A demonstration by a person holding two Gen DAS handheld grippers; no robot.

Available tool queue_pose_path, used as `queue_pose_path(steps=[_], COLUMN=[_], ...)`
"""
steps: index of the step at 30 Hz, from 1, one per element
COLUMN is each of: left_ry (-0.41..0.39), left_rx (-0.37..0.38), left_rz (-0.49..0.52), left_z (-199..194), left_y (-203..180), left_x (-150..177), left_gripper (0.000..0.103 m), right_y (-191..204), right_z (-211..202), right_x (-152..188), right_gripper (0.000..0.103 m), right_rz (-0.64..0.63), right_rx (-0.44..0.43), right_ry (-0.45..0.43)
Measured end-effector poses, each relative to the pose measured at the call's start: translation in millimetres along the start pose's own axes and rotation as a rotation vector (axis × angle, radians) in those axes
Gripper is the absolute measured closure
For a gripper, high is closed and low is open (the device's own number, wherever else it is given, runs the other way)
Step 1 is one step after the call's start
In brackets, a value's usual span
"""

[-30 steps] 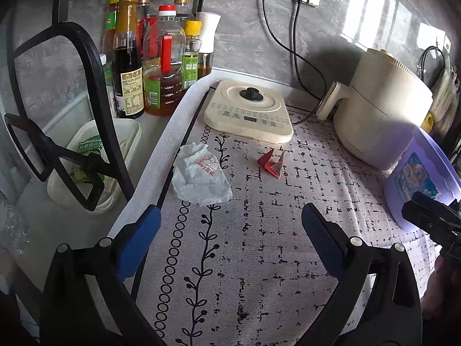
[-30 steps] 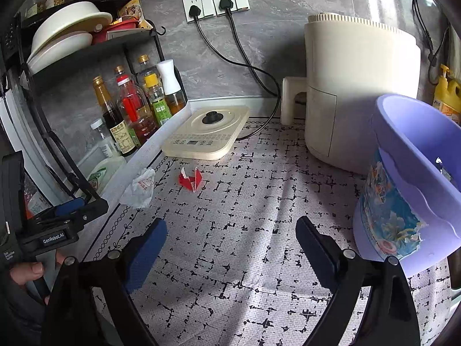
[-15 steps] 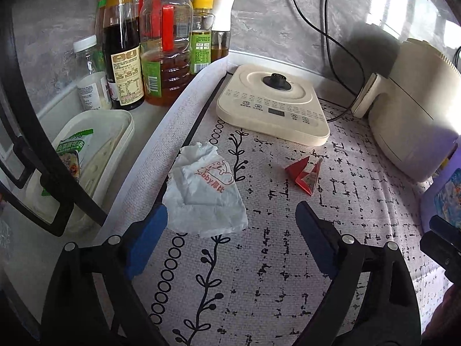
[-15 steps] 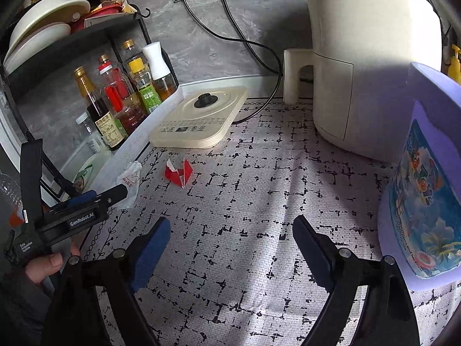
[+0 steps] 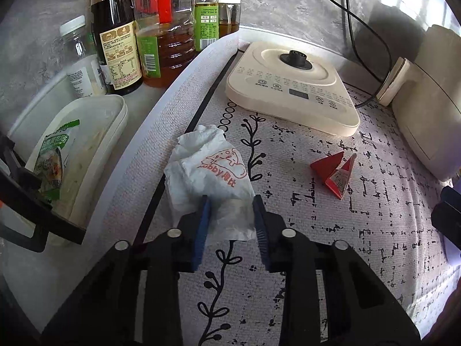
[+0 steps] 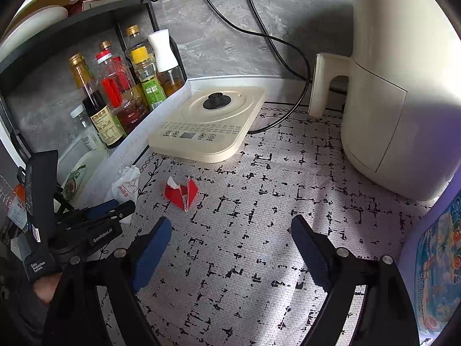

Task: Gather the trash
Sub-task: 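Close the left gripper on the white printed tissue, then grasp the red paper scrap with the right gripper while the left gripper holds the tissue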

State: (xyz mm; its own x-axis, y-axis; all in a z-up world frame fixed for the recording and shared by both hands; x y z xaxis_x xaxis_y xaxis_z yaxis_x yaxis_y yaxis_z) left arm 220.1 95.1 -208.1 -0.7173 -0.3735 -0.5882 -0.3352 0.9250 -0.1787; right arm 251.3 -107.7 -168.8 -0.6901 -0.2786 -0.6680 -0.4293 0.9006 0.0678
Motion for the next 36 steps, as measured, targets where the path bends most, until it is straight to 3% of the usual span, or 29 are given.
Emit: queue_pose_path(steps=[1, 3, 15, 16, 18, 19, 20, 36], left_ry=[0.005, 0.006, -0.041, -0.042, -0.043, -0.042, -0.041, -0.096], left_rx=[0.013, 0.027, 0.073, 0.082, 0.09, 0.088, 0.085, 0.152], left_rz=[0.001, 0.014, 0.01, 0.002, -0.003, 0.001, 0.005, 0.036], left_z=[1, 3, 4, 4, 4, 4, 4, -26], left_y=[1, 2, 7, 8, 9, 8, 8, -14], left_x=[-3, -6, -4, -4, -4, -3, -3, -9], left_gripper=[0.09, 0.094, 0.094, 0.094, 0.094, 0.094, 0.094, 0.095], right_y=[2, 7, 21, 21, 20, 18, 15, -10], right_z=[4, 12, 65, 70, 81, 85, 87, 35], right_x=[-2, -5, -17, -17, -15, -14, -12, -5], right_gripper=[0.02, 0.021, 0.031, 0.04, 0.073, 0.096, 0.1, 0.102], right_rz=[-0.006, -0.014, -0.023, -0.023, -0.021, -0.01, 0.007, 0.078], right_rx=[-0.002, -0.008, -0.014, -0.01, -0.017, -0.023, -0.022, -0.027], right_ry=[0.002, 0.009, 0.068, 0.077, 0.119, 0.146, 0.157, 0.081])
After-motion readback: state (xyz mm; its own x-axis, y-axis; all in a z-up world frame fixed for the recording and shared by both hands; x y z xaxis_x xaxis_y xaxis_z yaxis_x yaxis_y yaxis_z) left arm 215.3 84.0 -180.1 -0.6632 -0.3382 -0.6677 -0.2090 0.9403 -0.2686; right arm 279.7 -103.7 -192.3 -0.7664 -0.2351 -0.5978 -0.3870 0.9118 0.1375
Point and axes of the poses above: each gripper's, at about its wrist camera, not at the fingertips, and z roughly the way its jaws point, y to its left, x to its underside, the point moved 3 cm from there along z, roughly the way its jaws point, and after that the axes turned 7 degrees about x, right-handed, at the moved point
